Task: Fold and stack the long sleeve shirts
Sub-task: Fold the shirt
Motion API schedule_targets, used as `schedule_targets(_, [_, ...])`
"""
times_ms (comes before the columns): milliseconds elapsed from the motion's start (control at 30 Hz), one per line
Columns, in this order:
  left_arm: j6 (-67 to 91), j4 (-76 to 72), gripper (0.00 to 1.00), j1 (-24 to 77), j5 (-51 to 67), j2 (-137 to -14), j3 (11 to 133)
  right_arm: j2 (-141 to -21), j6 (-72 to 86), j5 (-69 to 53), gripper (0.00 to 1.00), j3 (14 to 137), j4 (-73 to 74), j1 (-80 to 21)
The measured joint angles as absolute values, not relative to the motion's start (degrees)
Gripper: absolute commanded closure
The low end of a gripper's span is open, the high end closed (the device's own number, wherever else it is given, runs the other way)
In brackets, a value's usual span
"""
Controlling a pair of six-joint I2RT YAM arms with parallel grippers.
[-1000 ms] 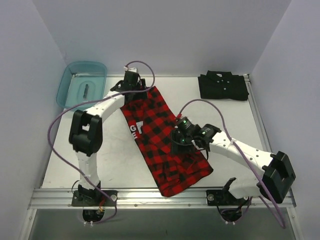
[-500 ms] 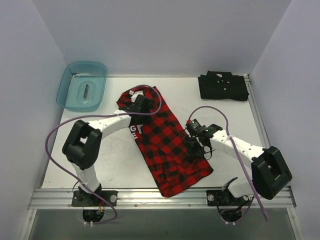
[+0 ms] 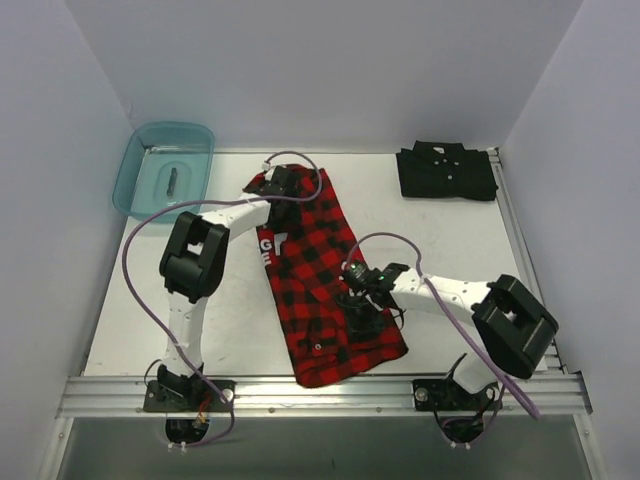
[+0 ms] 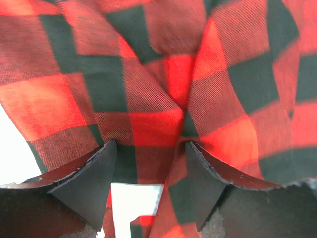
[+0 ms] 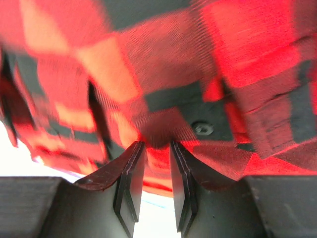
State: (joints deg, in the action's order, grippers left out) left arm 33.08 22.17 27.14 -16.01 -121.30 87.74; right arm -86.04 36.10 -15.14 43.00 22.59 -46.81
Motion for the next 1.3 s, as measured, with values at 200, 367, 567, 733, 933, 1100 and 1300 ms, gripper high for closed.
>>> schedule_targets(200, [27.2, 22.9, 0.26, 24.5, -13.2, -130.3, 101.7, -91.9, 38.8, -16.5, 0.70, 50.3, 19.2, -52.7])
schedule_targets(367, [24.1, 23.0, 0.16, 23.6, -11.2, -130.5, 104.0, -91.5, 38.8, -15.6, 0.63, 53.4, 19.2, -52.3])
schedule_targets(567, [26.6, 23.4, 0.07, 25.3, -10.7, -111.2, 87.1, -80.0, 37.5, -13.3, 0.35, 51.4, 21.4, -45.7])
schedule_targets(733, [33.2, 24.3, 0.06, 28.3, -10.4, -83.1, 70.8, -69.2, 36.8, -13.2, 0.23, 45.6, 22.7, -32.6])
schedule_targets(933, [41.0, 25.1, 0.06, 31.2, -5.6, -59.9, 47.0, -67.5, 37.6, -18.0, 0.24, 37.5, 24.3, -28.3])
schedule_targets(1100, [48.3, 30.3, 0.10, 34.2, 0.4, -52.5, 28.3, -65.8, 40.3, -21.6, 0.26, 31.6, 23.0, -28.2])
schedule_targets(1300, [55.5, 30.3, 0.14, 40.1, 3.3, -47.1, 22.1, -65.9, 44.0, -24.9, 0.28, 26.2, 18.6, -28.2])
